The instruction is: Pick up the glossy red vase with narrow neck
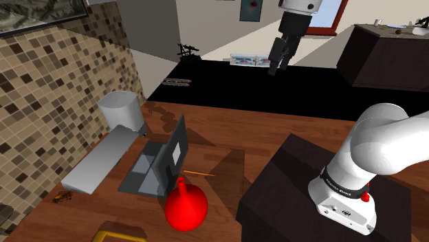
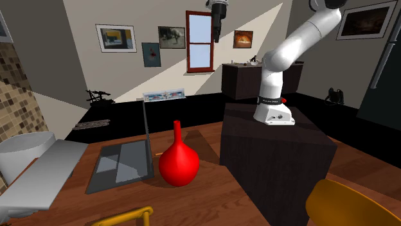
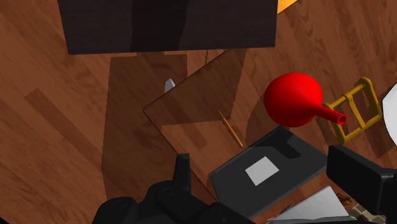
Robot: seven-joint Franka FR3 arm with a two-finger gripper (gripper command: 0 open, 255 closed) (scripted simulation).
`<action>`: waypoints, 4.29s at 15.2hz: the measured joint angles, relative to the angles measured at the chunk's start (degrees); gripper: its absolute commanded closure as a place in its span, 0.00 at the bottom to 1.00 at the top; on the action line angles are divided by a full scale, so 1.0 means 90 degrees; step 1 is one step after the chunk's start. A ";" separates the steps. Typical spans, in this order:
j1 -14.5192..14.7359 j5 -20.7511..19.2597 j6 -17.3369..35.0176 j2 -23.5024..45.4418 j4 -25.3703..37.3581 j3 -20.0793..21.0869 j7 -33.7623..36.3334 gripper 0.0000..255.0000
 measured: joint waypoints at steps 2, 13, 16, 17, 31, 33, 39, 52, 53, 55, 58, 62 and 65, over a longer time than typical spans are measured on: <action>0.0027 0.0042 0.0075 0.0036 -0.0042 0.0078 0.0069 0.00; 0.0470 0.0654 0.1615 0.1176 -0.0522 0.1455 0.1273 0.00; 0.0566 0.0751 0.2052 0.1648 -0.0514 0.1833 0.1621 0.00; 0.0590 0.0768 0.2190 0.1839 -0.0469 0.1966 0.1749 0.00; 0.0749 -0.0162 0.3987 0.5018 0.0569 0.3520 0.3945 0.00; 0.0855 -0.0483 0.4133 0.5504 0.0803 0.3636 0.4375 0.00; 0.1380 -0.1591 0.4350 0.7164 0.1849 0.3546 0.5505 0.00; 0.1602 -0.2011 0.4869 0.7778 0.1867 0.3330 0.5811 1.00; 0.1603 -0.2011 0.4870 0.7779 0.1867 0.3329 0.5812 1.00; 0.1602 -0.2012 0.4872 0.7778 0.1866 0.3329 0.5811 1.00; 0.1602 -0.2013 0.4873 0.7780 0.1869 0.3328 0.5811 1.00; 0.1530 -0.1875 0.4680 0.7583 0.1867 0.3411 0.5721 1.00; 0.1479 -0.1738 0.4488 0.7378 0.1878 0.3493 0.5654 1.00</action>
